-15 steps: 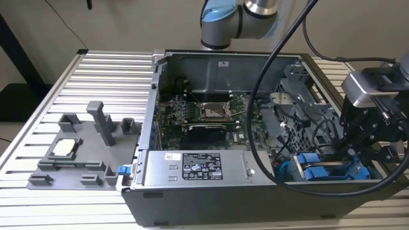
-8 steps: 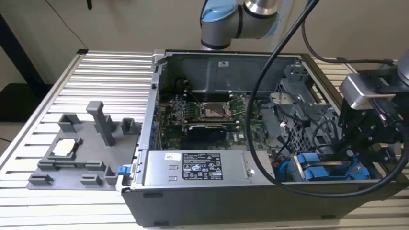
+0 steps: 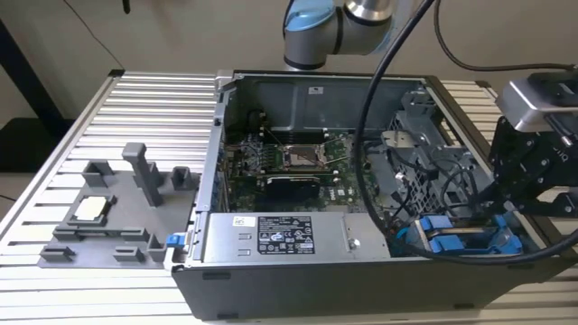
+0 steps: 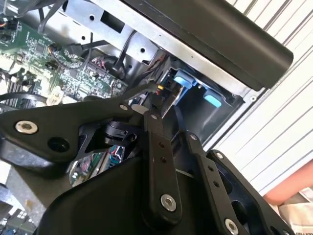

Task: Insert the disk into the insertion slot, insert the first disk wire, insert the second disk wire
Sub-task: 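Insert the first disk wire, then insert the second disk wire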

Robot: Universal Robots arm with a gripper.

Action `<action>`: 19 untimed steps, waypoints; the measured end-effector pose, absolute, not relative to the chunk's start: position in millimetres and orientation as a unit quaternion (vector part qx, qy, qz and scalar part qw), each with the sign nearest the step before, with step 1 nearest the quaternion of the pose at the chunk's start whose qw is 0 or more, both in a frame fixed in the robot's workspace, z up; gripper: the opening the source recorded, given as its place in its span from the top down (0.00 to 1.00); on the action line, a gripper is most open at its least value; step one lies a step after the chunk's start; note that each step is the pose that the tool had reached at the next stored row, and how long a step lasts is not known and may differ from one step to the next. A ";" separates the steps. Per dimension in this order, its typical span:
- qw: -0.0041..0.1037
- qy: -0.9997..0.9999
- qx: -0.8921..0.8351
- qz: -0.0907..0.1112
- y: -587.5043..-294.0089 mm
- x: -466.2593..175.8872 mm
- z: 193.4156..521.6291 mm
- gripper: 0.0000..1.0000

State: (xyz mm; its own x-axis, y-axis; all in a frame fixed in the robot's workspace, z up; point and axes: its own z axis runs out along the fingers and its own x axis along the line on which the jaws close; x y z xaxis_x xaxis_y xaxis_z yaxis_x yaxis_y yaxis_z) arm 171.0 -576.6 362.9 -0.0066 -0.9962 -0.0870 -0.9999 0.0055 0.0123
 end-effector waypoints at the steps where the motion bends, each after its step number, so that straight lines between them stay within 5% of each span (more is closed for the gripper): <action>1: 0.027 0.709 -0.704 0.035 -576.6 171.0 367.1 0.73; 19: 0.026 0.709 -0.704 0.034 -559.5 170.9 389.9 0.73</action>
State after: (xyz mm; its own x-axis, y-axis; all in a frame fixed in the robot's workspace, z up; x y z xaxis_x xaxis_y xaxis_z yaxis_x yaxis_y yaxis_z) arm 170.9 -559.5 389.9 -0.0066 -0.9964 -0.0851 -0.9999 0.0056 0.0122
